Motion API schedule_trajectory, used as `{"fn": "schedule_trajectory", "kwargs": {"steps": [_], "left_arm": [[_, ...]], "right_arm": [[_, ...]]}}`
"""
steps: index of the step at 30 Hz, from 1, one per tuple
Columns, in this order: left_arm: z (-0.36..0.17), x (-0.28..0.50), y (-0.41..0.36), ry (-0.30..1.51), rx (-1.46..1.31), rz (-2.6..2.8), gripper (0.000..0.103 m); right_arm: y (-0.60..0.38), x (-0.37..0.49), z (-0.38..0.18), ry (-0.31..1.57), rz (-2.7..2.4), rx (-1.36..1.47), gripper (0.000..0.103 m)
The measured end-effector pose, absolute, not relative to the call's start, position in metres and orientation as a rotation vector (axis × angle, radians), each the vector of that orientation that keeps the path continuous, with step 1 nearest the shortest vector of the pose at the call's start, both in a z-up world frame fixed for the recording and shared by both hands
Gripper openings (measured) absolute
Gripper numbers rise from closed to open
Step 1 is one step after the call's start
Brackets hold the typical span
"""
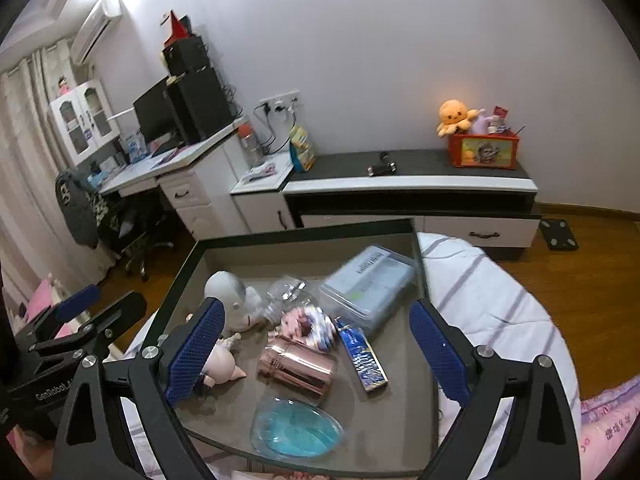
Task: Organize rigid objects
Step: 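Carry the hair clip and rose-gold container into the pink box and release both, then withdraw both tools from the box back over the bed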
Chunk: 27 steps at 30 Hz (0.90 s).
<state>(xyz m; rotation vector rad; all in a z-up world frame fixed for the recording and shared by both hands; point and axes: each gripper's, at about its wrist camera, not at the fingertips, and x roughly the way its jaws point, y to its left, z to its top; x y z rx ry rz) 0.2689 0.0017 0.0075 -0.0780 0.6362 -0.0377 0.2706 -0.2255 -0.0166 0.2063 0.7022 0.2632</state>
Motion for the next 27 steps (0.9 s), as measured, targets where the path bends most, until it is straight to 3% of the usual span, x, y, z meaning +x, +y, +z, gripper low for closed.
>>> {"fn": "schedule_trajectory", "kwargs": {"steps": [27], "left_arm": [[0.041, 0.135, 0.023, 0.513, -0.129, -0.01, 0.103]], "right_arm": [[-0.227, 0.146, 0.016, 0.598, 0.243, 0.163, 0.095]]}}
